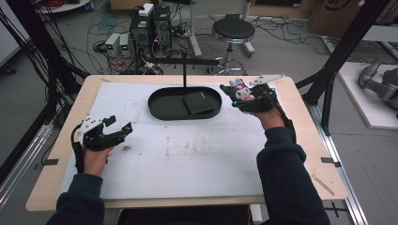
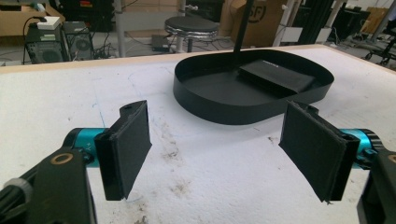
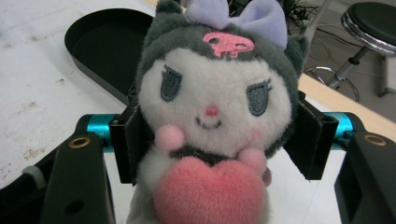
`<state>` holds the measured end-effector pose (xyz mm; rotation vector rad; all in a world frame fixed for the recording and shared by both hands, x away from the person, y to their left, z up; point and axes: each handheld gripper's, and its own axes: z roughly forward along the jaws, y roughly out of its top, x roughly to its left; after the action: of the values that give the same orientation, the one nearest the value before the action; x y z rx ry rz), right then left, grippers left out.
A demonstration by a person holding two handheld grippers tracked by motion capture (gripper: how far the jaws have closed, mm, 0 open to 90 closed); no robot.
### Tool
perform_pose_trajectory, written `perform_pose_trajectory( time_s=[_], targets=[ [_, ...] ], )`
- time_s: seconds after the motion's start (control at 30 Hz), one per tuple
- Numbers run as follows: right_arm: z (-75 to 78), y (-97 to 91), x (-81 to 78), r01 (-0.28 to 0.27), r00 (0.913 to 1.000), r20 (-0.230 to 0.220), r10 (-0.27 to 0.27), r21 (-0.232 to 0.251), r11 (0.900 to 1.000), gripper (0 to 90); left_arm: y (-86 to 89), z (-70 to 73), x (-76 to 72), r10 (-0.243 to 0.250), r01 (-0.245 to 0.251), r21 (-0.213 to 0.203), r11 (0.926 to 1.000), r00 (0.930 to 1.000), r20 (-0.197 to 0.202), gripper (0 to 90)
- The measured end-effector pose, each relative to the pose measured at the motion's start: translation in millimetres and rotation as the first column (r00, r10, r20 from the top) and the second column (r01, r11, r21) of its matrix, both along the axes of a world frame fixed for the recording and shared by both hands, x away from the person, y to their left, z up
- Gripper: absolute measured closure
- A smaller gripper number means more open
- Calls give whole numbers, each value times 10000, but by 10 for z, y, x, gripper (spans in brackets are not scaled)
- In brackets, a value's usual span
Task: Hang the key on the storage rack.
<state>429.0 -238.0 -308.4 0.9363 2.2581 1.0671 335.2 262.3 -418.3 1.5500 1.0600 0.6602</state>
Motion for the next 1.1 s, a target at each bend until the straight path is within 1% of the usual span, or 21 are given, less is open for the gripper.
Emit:
perform_pose_trajectory(
  time_s=[0.03, 0.1, 0.17, 0.2, 0.23, 0.27, 0.37, 0.43, 0.47, 0.5, 0.57, 0.63, 0.7, 0.73, 0.8, 0.83, 0.87, 0.93, 1.03, 1.1],
  targets=[
    [33, 42, 26, -89, 9999, 57, 89, 16, 10000, 324, 1, 1, -1, -1, 1, -12, 10000, 10000, 10, 241],
    [100, 127, 87, -219, 9996, 164, 222, -153, 9996, 324, 2, 2, -1, 7, -7, -16, 10000, 10000, 35, 241],
    [156, 202, 149, -358, 9990, 257, 360, -81, 9993, 324, 2, 3, -1, 4, -4, -14, 10000, 10000, 36, 241],
    [183, 251, 177, -386, 9991, 193, 388, -99, 9992, 324, 1, 2, 0, 5, -5, -20, 10000, 10000, 40, 241],
    [208, 299, 208, -443, 9986, 281, 449, -215, 9988, 324, 1, 2, 0, -7, 7, -12, 10000, 10000, 36, 241],
    [228, 343, 244, -517, 9979, 389, 523, -169, 9985, 325, -1, 1, 0, -18, 18, -14, 10000, 10000, 35, 241],
    [272, 464, 365, -599, 9975, 373, 605, -183, 9980, 325, -2, 2, 1, -34, 34, -11, 10000, 10000, 49, 241],
    [263, 514, 437, -614, 9971, 464, 605, 194, 9979, 325, 7, 3, 2, 0, 1, -64, 10000, 10000, 66, 241],
    [250, 537, 474, -577, 9975, 434, 564, 298, 9979, 325, 10, 4, 2, 4, -4, -81, 10000, 10000, 62, 241],
    [234, 554, 509, -528, 9975, 476, 515, 255, 9983, 326, 13, 5, 3, 17, -17, -85, 10000, 10000, 70, 241],
    [186, 573, 588, -365, 9984, 442, 349, 369, 9987, 326, 16, 6, 5, 22, -21, -89, 10000, 10000, 68, 241],
    [166, 585, 644, -236, 9989, 404, 225, 282, 9993, 327, 21, 6, 7, 16, -15, -76, 10000, 10000, 68, 241],
    [175, 610, 679, -183, 9990, 410, 171, 298, 9994, 326, 23, 6, 10, 24, -23, -100, 9999, 10000, 70, 241],
    [191, 629, 693, -237, 9985, 501, 225, 251, 9994, 326, 26, 5, 11, 42, -41, -116, 9999, 10000, 63, 241],
    [239, 679, 716, -158, 9979, 631, 153, 76, 9998, 327, 29, 5, 14, 58, -57, -145, 9999, 10000, 63, 241],
    [263, 703, 732, -52, 9983, 586, 53, -31, 10000, 327, 32, 5, 14, 62, -61, -125, 9999, 10000, 73, 241],
    [285, 727, 752, 101, 9978, 657, -87, -211, 9997, 328, 32, 6, 14, 55, -54, -131, 9999, 10000, 76, 241],
    [331, 767, 791, 403, 9969, 698, -374, -398, 9984, 328, 31, 7, 14, 61, -59, -146, 9999, 9999, 104, 241],
    [360, 779, 825, 744, 9941, 846, -685, -691, 9948, 329, 38, 11, 10, 59, -58, -149, 9999, 9999, 99, 241],
    [360, 757, 834, 899, 9932, 809, -842, -697, 9935, 329, 39, 15, 6, 82, -80, -170, 9998, 9999, 106, 241]
  ],
)
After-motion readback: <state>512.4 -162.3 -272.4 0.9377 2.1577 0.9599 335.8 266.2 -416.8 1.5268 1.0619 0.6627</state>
